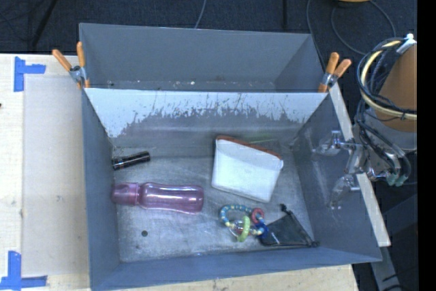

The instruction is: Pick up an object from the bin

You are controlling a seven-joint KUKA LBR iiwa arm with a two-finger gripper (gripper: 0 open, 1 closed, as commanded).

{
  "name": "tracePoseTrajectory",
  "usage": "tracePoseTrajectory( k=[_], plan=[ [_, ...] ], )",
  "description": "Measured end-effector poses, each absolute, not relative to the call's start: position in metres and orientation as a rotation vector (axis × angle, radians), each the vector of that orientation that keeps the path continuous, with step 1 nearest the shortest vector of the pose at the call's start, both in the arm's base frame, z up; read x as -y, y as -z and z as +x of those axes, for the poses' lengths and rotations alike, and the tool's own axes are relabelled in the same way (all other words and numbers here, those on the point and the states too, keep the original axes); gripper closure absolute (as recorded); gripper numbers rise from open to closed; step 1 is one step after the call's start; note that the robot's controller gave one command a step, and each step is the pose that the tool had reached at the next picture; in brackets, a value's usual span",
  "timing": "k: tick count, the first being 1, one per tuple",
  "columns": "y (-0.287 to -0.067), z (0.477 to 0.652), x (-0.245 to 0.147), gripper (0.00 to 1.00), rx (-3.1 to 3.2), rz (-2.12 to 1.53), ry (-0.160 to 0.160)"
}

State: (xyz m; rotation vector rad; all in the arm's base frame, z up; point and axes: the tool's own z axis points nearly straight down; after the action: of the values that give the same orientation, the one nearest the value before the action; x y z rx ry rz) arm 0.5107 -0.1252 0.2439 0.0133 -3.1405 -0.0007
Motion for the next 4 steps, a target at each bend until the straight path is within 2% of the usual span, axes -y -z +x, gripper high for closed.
tracePoseTrajectory(
  k=[1, 2, 3, 4],
  plan=[
    [-0.244, 0.511, 0.125, 0.0, 3.14, 0.014, 0.001],
    [-0.192, 0.497, 0.1, 0.0, 3.146, -0.026, -0.001],
    [-0.172, 0.485, 0.074, 0.0, 3.132, 0.062, 0.003],
    [-0.146, 0.486, 0.075, 0.0, 3.149, 0.096, -0.002]
  ],
)
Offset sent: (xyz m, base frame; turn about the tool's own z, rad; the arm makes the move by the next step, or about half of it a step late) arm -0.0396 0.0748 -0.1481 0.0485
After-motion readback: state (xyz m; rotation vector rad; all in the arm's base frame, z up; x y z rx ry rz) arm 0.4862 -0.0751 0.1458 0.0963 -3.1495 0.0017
